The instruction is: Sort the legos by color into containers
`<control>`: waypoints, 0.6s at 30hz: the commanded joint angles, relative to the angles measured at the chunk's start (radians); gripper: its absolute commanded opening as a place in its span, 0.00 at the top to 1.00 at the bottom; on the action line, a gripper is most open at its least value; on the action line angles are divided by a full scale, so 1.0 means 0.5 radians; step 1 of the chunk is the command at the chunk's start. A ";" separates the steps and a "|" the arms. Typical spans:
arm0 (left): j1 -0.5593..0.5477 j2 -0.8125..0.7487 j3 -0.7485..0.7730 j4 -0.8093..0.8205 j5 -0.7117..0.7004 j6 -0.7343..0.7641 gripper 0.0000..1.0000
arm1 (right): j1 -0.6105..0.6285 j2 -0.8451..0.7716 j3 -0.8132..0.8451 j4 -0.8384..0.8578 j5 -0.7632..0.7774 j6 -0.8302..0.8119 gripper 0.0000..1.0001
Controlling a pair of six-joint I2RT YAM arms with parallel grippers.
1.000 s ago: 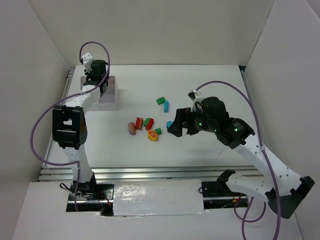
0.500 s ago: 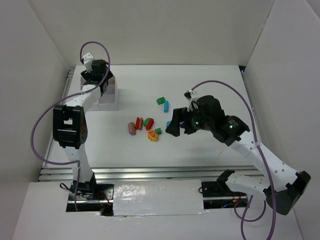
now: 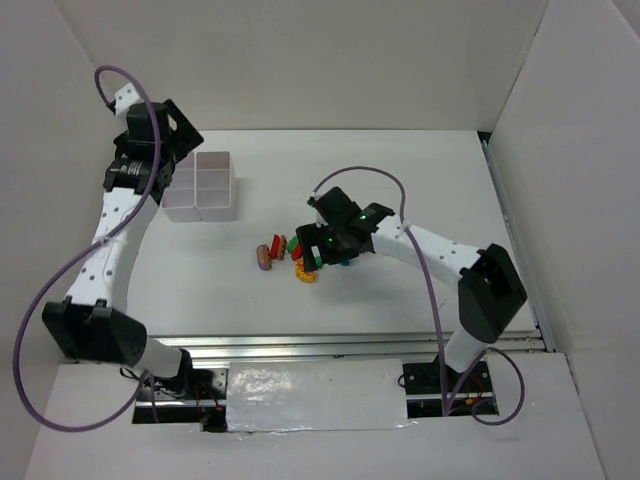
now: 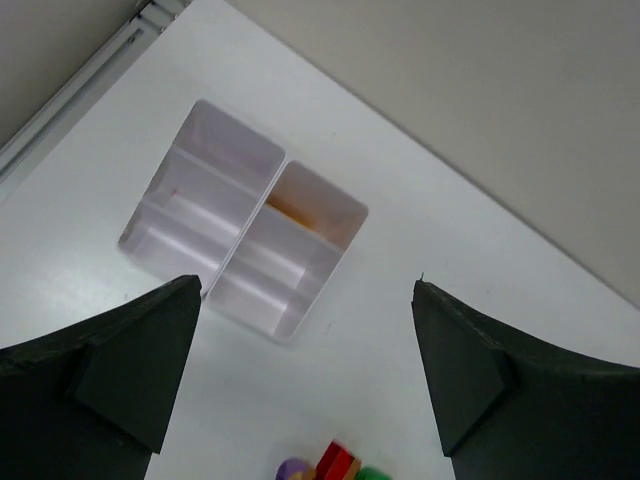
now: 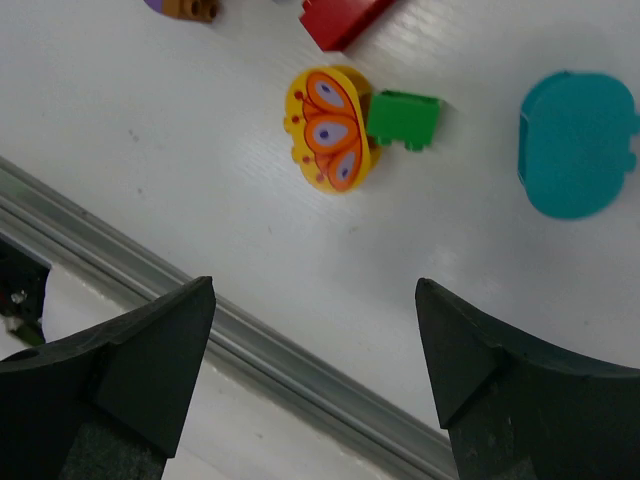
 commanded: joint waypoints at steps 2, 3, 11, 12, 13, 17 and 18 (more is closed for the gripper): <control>0.006 -0.273 -0.214 -0.527 0.148 -0.072 0.00 | 0.125 0.221 0.298 0.017 0.201 -0.053 0.13; 0.006 -0.313 -0.244 -0.567 0.178 -0.075 0.01 | 0.143 0.321 0.372 0.020 0.235 -0.047 0.14; 0.012 -0.442 -0.181 -0.880 0.304 0.201 0.01 | 0.159 0.669 0.541 0.059 0.303 -0.062 0.21; 0.012 -0.436 -0.150 -0.908 0.307 0.219 0.00 | 0.162 0.684 0.535 0.063 0.309 -0.068 0.22; 0.009 -0.430 -0.119 -0.930 0.313 0.247 0.00 | 0.159 0.700 0.535 0.066 0.321 -0.068 0.22; 0.012 -0.482 -0.150 -0.960 0.378 0.278 0.00 | 0.162 0.752 0.480 0.118 0.303 -0.062 0.23; 0.012 -0.506 -0.177 -0.957 0.387 0.287 0.00 | 0.165 0.755 0.462 0.136 0.288 -0.059 0.23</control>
